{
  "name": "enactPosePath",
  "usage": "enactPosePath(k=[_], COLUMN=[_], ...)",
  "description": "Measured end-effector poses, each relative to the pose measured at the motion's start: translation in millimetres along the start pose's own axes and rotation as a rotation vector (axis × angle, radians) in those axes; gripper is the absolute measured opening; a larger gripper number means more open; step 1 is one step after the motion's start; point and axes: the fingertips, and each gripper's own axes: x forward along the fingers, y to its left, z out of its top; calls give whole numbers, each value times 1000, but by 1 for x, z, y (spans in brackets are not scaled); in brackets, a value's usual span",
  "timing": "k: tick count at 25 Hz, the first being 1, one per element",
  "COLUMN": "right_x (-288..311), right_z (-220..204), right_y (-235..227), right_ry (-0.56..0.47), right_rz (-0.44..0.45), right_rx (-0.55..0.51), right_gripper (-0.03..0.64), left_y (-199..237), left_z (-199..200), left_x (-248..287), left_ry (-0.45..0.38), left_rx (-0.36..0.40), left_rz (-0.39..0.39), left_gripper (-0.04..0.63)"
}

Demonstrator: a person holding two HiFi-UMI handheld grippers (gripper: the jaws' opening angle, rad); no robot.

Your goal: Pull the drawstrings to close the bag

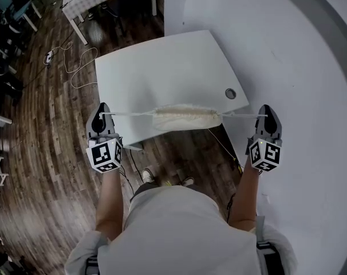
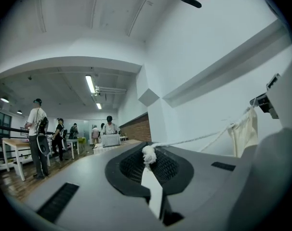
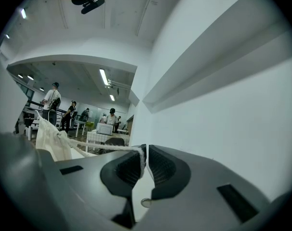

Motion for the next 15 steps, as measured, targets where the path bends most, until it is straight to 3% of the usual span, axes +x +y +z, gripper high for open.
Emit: enactPosePath(k=[15], right_x=[-5], right_z=[3], right_y=[-4], right_ry=[-11], right_rz=[-40], right_rx=[-3], right_gripper=[40], left_y=[26], left_z=[-1], left_x=[3], left_ry=[-8], left_rx=[19], left_rz=[37], left_gripper=[17])
